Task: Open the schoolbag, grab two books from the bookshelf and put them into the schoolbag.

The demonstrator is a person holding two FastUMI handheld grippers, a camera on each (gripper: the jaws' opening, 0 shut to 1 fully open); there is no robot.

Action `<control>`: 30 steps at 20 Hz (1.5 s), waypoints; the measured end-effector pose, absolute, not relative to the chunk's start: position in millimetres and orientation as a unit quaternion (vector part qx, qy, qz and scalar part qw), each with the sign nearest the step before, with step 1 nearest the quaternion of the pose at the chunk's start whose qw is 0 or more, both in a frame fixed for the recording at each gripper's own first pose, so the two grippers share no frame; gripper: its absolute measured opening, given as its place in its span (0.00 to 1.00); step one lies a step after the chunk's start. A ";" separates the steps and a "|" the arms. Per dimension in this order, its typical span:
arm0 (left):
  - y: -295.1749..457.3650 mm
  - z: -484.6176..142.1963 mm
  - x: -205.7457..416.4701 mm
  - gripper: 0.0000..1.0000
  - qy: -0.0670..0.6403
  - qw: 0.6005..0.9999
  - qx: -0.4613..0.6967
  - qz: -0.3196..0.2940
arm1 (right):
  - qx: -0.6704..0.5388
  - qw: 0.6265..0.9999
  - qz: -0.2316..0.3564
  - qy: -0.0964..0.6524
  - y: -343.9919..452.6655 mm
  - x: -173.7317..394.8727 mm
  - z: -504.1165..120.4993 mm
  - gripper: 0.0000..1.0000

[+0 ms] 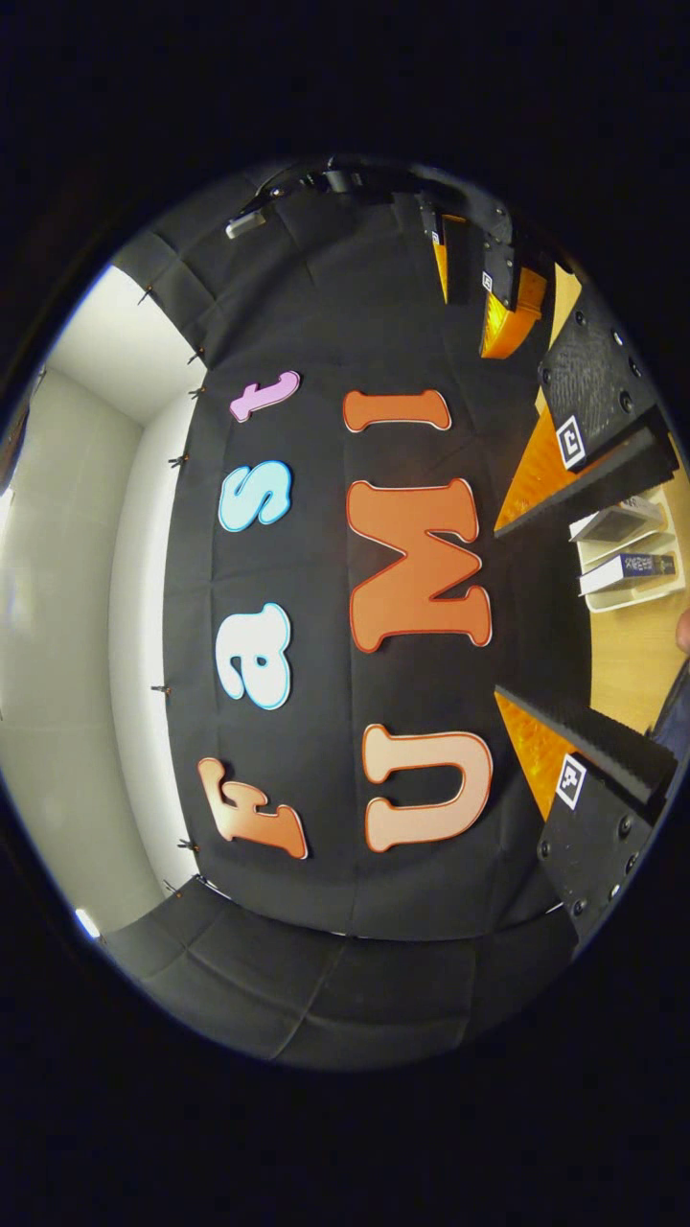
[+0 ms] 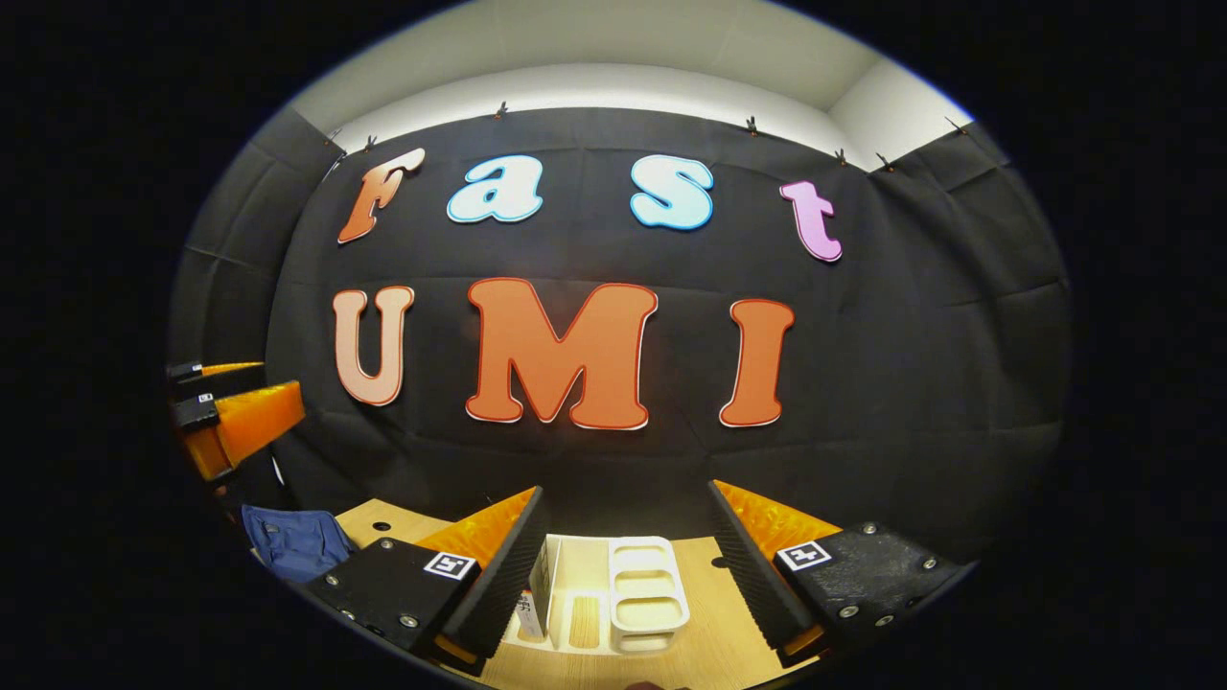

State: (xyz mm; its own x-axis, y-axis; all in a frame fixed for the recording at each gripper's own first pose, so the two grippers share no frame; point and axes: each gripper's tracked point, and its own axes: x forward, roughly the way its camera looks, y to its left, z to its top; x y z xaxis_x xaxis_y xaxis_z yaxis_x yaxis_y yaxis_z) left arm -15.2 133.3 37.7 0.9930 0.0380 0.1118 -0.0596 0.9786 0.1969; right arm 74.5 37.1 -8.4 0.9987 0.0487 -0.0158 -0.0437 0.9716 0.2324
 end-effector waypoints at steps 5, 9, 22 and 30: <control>160.3 -13.3 -15.5 0.92 0.004 0.996 0.087 0.036 | 0.105 0.994 0.031 0.017 59.6 77.6 -19.9 0.98; 189.1 -62.8 -25.7 0.92 0.066 0.991 0.108 0.054 | 0.104 0.993 0.040 0.039 68.3 83.6 -34.6 0.98; 261.7 -247.3 -84.2 0.94 0.279 0.905 0.306 0.097 | 0.097 0.992 0.037 0.074 54.9 105.5 -79.4 0.98; 270.6 -345.8 -136.4 0.95 0.413 0.811 0.409 0.073 | 0.091 0.990 0.022 0.106 30.0 110.4 -113.6 0.98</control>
State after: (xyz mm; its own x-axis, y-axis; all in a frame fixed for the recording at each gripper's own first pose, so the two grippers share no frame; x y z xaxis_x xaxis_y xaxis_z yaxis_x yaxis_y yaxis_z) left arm -136.4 270.6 -345.8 0.6481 0.4565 -0.6096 0.2186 0.6553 0.7230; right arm 110.4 30.0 -113.6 0.9767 0.0623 -0.2053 -0.0240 0.9826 0.1843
